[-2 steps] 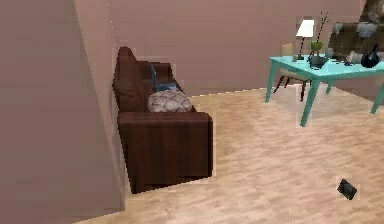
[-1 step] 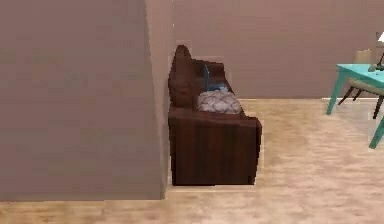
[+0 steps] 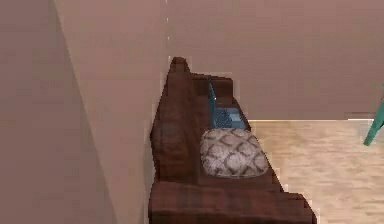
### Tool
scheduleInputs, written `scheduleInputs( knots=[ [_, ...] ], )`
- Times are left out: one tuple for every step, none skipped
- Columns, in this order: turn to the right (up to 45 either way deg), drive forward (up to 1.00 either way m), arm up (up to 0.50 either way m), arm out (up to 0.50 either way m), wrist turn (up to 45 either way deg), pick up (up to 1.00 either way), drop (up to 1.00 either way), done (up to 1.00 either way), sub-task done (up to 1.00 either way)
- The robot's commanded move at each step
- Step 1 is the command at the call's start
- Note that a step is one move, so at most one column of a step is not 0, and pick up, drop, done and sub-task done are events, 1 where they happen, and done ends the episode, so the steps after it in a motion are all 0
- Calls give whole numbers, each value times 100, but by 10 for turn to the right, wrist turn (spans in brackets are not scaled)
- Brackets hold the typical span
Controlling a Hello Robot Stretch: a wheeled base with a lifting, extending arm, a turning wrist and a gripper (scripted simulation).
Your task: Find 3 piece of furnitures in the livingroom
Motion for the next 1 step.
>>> scheduleInputs(
  knots=[
    [0, 0, 0, 0, 0, 0, 0, 100, 0]
  ],
)
